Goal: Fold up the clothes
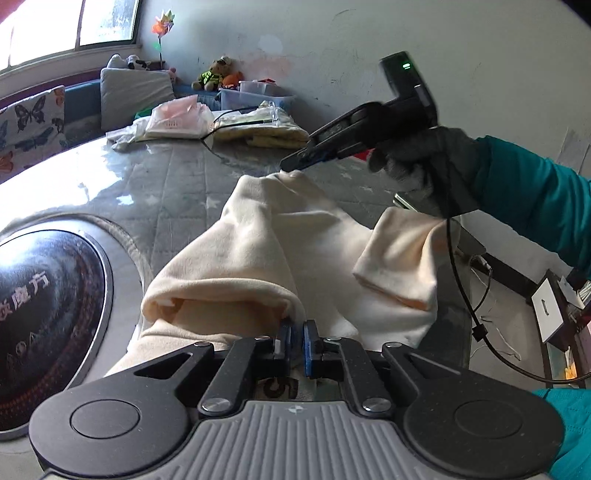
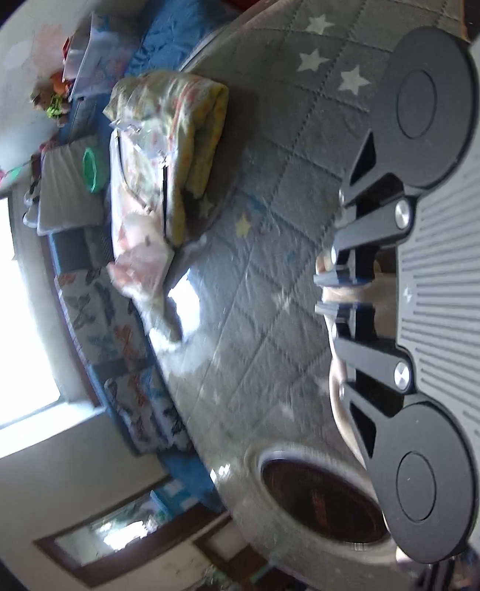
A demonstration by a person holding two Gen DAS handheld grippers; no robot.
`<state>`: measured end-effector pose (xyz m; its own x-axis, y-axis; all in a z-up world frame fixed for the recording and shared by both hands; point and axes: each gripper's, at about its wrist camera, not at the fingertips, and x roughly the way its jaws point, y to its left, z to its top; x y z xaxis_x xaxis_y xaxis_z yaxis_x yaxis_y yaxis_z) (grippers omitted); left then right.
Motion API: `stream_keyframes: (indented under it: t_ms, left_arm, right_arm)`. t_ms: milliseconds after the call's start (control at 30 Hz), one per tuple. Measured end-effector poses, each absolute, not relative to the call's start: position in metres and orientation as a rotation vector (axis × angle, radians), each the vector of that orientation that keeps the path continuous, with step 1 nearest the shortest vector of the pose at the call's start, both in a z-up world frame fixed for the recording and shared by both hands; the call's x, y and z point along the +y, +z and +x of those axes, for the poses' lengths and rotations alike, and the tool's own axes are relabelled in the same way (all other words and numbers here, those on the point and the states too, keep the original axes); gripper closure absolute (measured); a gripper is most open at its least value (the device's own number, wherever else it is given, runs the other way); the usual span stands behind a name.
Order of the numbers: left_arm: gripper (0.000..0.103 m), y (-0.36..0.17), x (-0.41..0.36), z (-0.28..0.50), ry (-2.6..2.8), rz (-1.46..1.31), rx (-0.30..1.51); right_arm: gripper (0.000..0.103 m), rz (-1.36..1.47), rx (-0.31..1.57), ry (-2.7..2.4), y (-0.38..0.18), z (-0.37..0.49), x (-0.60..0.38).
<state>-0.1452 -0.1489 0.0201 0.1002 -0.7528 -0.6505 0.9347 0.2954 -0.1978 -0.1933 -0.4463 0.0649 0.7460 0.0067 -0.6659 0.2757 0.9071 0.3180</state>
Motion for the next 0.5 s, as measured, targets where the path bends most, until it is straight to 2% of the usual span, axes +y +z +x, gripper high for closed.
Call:
stream_keyframes:
  t_ms: [167, 333, 400, 500]
  left_arm:
    - [0.088, 0.034, -0.132, -0.137, -1.243, 0.227, 0.746]
    - [0.068, 0.054, -0.112, -0.114, -1.140, 0.086, 0.732]
    - [0.054, 0.060, -0.105, -0.100, -1.046, 0.022, 0.764]
    - [0.052, 0.052, -0.114, -0.069, -0.957, -0.088, 0.897]
  right_arm:
    - [0.098, 0.365, 0.707, -0.082, 0.072, -0.233, -0.431]
    - [0.098, 0.306, 0.709, -0.091, 0.081, -0.253, -0.421]
    - [0.094, 0.317, 0.702, -0.105, 0.080, -0.253, -0.424]
    - [0.093, 0.344, 0.696, -0.126, 0.079, -0.246, -0.430]
